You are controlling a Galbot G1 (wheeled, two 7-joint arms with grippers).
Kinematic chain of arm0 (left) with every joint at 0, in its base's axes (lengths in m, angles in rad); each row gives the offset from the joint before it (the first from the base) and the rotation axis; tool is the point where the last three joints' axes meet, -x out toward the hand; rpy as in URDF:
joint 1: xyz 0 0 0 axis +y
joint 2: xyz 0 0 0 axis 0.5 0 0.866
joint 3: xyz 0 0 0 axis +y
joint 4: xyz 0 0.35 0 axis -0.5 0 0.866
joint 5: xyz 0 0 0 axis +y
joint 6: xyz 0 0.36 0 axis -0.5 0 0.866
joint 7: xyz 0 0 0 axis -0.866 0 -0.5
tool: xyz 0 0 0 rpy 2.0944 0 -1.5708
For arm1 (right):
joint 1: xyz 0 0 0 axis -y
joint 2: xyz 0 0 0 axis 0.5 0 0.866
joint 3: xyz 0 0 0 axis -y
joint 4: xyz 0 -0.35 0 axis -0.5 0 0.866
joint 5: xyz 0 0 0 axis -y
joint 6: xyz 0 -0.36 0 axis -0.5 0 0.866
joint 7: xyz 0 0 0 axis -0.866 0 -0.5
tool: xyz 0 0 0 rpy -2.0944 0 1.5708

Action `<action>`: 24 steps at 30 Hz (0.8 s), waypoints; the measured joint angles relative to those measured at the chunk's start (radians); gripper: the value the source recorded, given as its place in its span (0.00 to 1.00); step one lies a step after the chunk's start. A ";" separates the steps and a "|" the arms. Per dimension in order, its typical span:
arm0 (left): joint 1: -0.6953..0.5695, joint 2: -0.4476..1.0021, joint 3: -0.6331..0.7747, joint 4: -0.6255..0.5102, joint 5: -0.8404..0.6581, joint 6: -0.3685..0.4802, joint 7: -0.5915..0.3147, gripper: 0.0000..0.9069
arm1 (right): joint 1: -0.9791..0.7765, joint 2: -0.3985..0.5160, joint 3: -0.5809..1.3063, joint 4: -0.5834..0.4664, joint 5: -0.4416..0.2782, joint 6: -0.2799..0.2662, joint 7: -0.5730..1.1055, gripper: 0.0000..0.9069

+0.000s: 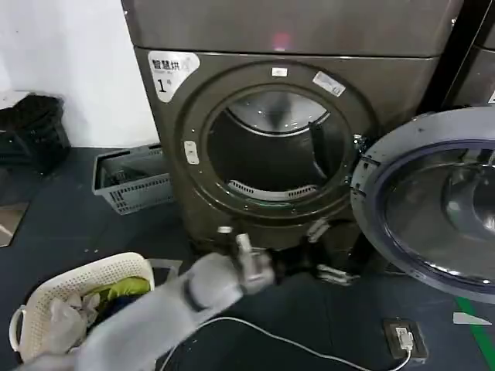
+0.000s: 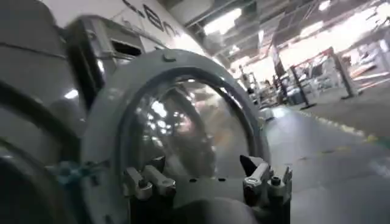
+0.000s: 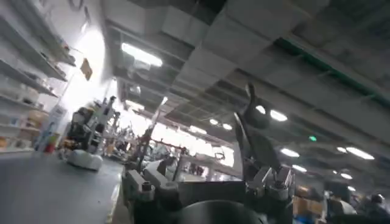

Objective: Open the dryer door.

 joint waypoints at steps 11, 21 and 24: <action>0.147 0.289 -0.260 0.010 0.412 -0.306 0.033 1.00 | 0.021 -0.001 -0.031 0.005 0.000 0.031 -0.009 1.00; 0.283 0.479 -0.466 0.153 0.810 -0.695 -0.095 1.00 | 0.058 -0.004 -0.080 0.019 0.003 0.047 -0.011 1.00; 0.309 0.549 -0.474 0.198 1.016 -0.754 -0.210 1.00 | 0.066 0.000 -0.096 0.022 0.023 0.050 -0.013 1.00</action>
